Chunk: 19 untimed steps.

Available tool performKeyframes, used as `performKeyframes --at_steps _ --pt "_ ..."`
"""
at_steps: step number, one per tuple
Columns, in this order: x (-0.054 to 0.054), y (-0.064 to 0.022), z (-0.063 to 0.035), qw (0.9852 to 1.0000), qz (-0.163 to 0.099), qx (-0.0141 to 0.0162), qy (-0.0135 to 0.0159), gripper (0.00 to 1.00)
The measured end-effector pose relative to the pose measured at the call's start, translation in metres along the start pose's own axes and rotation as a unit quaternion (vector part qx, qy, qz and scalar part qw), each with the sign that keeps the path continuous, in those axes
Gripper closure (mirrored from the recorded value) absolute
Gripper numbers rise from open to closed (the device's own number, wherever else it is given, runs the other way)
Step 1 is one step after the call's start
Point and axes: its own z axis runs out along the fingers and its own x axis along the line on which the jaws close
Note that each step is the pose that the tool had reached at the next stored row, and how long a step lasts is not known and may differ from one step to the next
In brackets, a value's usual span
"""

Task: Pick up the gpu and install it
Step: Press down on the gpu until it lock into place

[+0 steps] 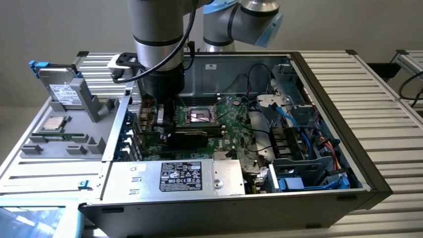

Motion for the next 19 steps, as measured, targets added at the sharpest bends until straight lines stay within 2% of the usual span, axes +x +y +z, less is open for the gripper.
performKeyframes --at_steps 1,7,8,10,13,16,19 --pt "0.0 -0.0001 0.0009 1.0 0.0 0.0003 -0.0006 0.88" --pt "0.0 0.0007 0.0016 1.0 0.001 -0.0006 -0.0003 0.88" --pt "0.0 0.0008 -0.0001 1.0 0.002 -0.0009 -0.0009 0.88" --pt "0.0 -0.0008 -0.0098 1.0 0.002 -0.0018 -0.0001 0.88" --pt "-0.001 -0.0113 -0.0199 1.0 0.002 -0.0019 -0.0003 0.88" --pt "-0.003 -0.0245 -0.0203 1.0 0.001 -0.002 -0.0004 0.88" --pt "-0.003 -0.0277 -0.016 1.0 -0.001 -0.0019 -0.0005 0.88"
